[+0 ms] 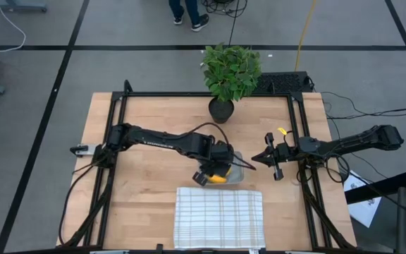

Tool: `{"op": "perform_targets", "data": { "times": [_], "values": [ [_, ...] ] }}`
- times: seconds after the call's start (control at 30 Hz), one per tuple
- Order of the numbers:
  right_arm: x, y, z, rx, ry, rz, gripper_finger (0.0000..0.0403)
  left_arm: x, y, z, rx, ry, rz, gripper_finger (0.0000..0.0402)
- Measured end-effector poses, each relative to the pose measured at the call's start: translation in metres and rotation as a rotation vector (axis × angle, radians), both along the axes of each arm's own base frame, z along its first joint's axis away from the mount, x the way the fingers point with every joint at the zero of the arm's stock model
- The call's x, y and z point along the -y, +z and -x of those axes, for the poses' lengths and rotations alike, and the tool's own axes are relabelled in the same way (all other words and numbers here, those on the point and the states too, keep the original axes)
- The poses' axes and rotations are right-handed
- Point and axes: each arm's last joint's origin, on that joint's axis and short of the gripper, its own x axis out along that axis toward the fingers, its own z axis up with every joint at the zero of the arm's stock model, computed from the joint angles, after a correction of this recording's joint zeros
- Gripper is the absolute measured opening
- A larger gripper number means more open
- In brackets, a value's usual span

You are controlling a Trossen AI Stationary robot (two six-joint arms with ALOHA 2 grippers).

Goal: Pick and placing Produce into tupperware
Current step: Return to Home Position

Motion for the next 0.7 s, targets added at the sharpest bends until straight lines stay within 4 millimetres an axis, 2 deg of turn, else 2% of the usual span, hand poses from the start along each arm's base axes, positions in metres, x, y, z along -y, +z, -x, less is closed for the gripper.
{"op": "perform_targets", "data": {
  "times": [0.17,0.23,0.43,0.6,0.7],
  "values": [
    [0.0,0.0,0.0,0.0,0.0,0.0,0.0,-0.011,0.017,0.005,0.028,0.05,-0.005,0.0032],
    [0.0,0.0,0.0,0.0,0.0,0.0,0.0,-0.015,0.024,0.007,0.044,0.072,0.009,0.0009],
    [0.0,0.0,0.0,-0.001,0.0,0.0,0.0,-0.015,0.062,0.025,0.138,0.066,0.022,0.0007],
    [0.0,0.0,0.0,0.0,0.0,0.0,0.0,-0.017,0.103,0.055,0.203,0.114,0.022,0.0004],
    [0.0,0.0,0.0,0.0,0.0,0.0,0.0,-0.02,0.117,0.075,0.227,0.151,0.01,0.0002]
  ]
}}
